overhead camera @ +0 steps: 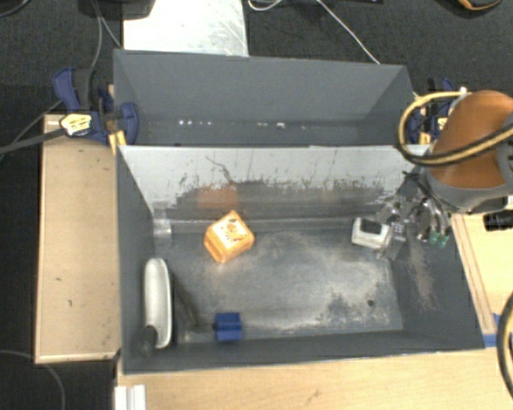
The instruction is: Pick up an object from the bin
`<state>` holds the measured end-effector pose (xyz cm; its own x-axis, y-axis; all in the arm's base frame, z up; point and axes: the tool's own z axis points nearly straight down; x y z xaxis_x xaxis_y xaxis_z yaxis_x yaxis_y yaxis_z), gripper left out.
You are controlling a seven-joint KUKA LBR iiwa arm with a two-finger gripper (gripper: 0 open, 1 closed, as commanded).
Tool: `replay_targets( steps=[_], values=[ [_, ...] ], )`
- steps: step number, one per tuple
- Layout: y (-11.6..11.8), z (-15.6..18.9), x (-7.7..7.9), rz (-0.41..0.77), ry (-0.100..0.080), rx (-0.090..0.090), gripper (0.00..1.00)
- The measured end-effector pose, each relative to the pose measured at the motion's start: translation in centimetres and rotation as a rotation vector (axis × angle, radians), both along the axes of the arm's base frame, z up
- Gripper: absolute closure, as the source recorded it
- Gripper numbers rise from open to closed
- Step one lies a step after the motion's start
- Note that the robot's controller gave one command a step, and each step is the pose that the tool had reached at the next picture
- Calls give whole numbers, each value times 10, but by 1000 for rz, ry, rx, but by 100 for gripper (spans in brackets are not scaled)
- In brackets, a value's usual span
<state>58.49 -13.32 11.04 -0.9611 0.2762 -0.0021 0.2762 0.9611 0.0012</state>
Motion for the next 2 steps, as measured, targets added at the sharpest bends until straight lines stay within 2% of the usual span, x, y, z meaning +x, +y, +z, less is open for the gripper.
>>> replay_targets(
  steps=[1, 2],
  values=[
    [0, 11, 1, 0, -5, -1, 100],
    [0, 19, 1, 2, -2, 0, 100]
  ],
)
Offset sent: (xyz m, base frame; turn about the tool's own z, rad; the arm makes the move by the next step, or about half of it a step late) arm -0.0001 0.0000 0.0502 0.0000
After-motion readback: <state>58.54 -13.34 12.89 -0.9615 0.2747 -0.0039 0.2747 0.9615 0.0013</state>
